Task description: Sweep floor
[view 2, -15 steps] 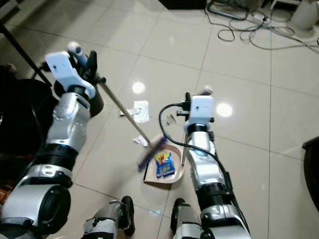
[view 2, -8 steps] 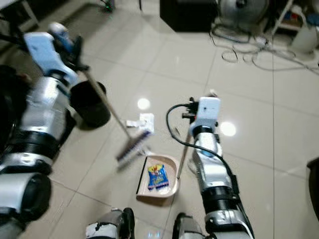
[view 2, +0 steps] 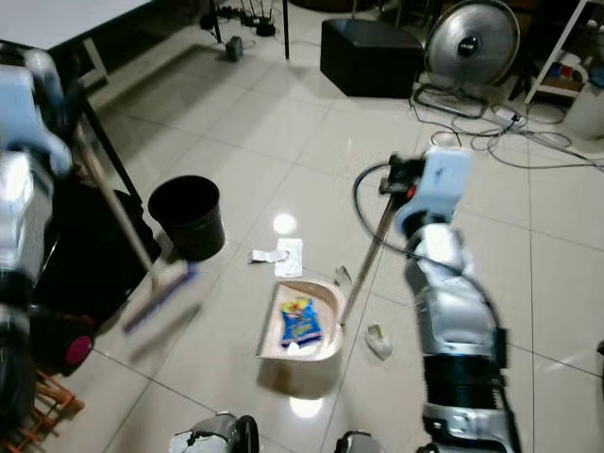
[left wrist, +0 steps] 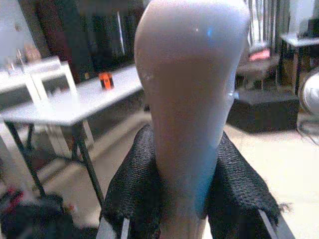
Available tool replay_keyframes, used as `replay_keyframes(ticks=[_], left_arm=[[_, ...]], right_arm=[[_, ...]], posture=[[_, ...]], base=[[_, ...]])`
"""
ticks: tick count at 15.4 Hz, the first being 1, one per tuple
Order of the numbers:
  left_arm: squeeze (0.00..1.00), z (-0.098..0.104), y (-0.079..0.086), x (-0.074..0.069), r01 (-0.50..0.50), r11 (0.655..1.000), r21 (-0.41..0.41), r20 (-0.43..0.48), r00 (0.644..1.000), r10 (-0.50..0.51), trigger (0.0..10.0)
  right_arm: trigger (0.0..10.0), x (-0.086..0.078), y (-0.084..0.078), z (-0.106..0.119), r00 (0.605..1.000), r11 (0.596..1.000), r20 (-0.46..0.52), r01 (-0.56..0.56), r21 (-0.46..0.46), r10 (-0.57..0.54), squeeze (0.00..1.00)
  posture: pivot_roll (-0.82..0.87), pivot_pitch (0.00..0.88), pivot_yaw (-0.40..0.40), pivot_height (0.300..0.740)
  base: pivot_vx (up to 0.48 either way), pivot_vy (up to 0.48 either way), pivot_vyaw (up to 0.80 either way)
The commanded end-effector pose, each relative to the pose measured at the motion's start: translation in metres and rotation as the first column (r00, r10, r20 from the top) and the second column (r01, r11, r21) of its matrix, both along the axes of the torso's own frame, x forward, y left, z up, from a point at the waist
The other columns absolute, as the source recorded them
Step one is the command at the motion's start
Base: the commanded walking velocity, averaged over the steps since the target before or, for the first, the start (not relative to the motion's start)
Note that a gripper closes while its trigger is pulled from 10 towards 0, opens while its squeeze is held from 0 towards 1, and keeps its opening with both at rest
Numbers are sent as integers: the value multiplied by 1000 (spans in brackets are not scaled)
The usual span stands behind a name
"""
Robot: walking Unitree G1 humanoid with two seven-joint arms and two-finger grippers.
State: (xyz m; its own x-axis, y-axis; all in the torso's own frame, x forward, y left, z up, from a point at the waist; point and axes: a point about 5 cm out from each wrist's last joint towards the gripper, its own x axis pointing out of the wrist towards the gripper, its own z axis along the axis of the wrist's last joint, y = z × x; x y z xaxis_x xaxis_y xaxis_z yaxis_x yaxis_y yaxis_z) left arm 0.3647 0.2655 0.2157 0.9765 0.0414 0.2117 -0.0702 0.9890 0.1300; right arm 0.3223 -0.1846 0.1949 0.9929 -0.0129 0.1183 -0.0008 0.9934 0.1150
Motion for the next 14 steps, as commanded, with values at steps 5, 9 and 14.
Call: replay_keyframes(ticks=[5, 9, 14], left_arm=[[0, -26, -10, -30, 3, 1000, 19, -23, 1000, -3, 10000], [0, -48, -30, -56, 7, 1000, 3, -57, 998, -7, 10000], [0, -59, -43, -78, 0, 1000, 28, -116, 993, 3, 10000]], right_arm=[[10000, -8, 1, 61, 991, 998, 124, -57, 2, 56, 0], [10000, -8, 5, 79, 986, 997, 154, -70, 16, 67, 0], [10000, -4, 8, 80, 989, 996, 131, -79, 48, 72, 0]], posture=[[28, 0, 32, 740], [39, 0, 14, 740], [68, 0, 3, 740]], base=[[0, 0, 0], [151, 0, 0], [340, 0, 597]])
